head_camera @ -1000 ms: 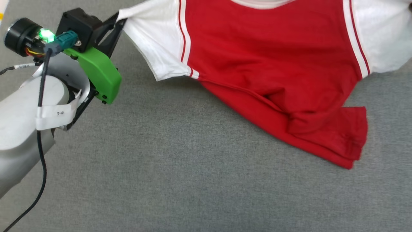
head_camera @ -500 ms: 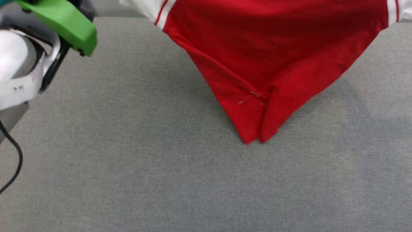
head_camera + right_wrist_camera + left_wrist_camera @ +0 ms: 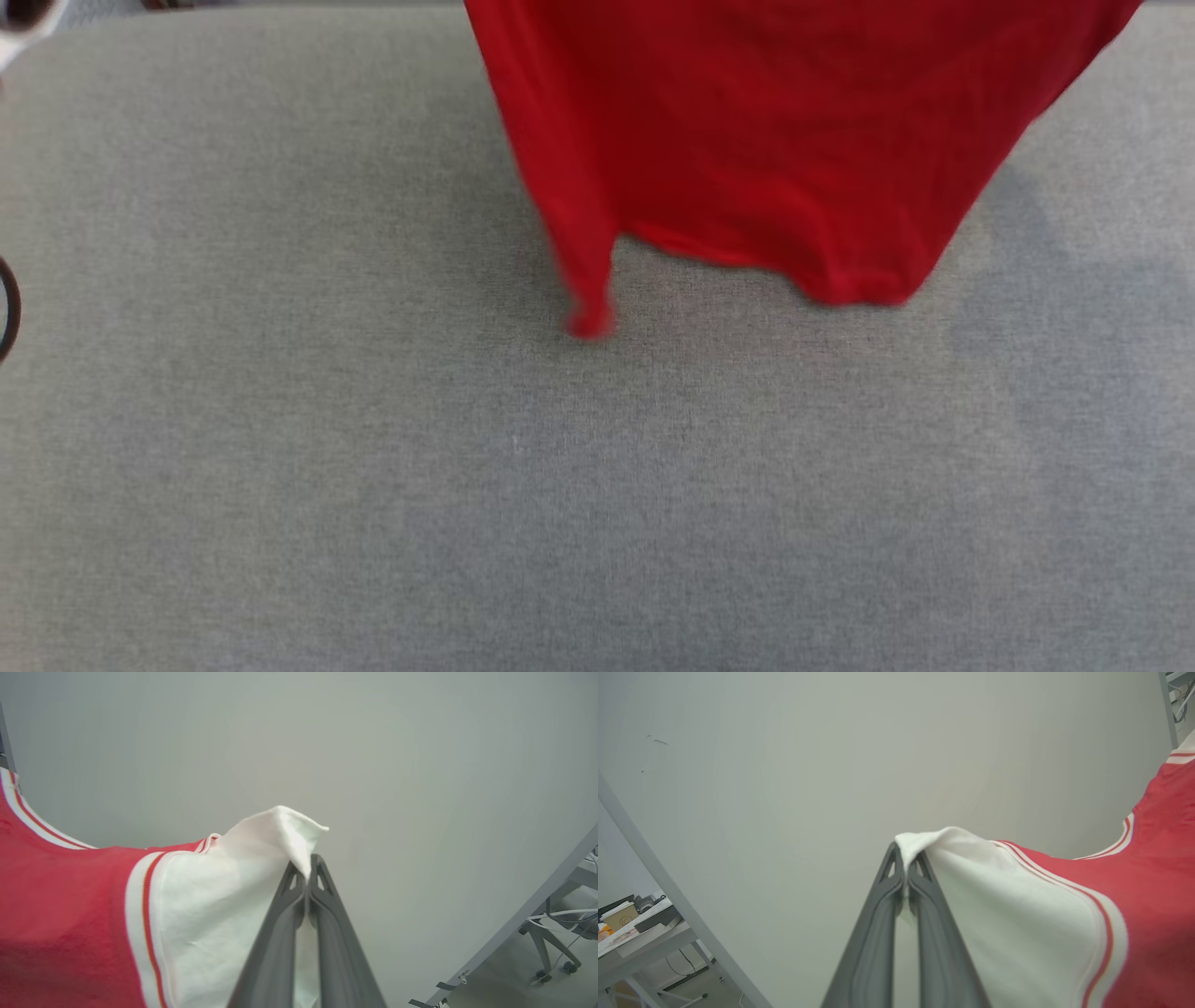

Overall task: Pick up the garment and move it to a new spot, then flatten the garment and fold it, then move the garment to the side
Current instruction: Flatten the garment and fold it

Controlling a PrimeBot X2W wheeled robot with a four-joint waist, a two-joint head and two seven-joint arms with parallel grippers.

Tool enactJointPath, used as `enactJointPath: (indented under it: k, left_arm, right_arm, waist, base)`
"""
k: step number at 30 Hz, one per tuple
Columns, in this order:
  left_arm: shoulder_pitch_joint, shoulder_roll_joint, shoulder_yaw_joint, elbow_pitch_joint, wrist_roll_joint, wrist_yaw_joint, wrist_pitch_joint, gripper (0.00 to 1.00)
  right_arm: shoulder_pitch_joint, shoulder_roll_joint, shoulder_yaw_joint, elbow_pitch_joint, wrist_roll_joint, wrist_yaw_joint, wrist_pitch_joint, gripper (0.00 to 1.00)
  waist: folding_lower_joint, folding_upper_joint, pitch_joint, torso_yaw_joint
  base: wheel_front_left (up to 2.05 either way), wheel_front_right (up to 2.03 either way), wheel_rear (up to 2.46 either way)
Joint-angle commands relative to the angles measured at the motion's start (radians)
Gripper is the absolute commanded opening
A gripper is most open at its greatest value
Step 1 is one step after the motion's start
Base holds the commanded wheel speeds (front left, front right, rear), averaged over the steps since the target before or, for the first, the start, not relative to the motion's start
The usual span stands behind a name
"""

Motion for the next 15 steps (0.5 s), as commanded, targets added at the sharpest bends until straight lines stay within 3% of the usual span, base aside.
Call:
enactJointPath:
  k: [1, 15]
  left_arm:
    - [-0.053, -0.019, 0.017, 0.024, 0.005, -0.01, 0.0, 0.0]
    - [-0.396, -0.081, 0.089, 0.263, 0.078, -0.061, -0.071, 0.0]
  right_arm:
    - [-0.057, 0.007, 0.004, 0.018, -0.02, 0.0, -0.002, 0.0]
    - [-0.521, 0.091, 0.015, 0.261, -0.158, 0.0, -0.145, 0.0]
  waist:
    - [0.0001, 0.0, 0.092, -0.015]
    - [0.0001, 0.0, 0.287, -0.054]
  base:
    - [0.0, 0.0, 0.0]
    - [0.0, 0.0, 0.0]
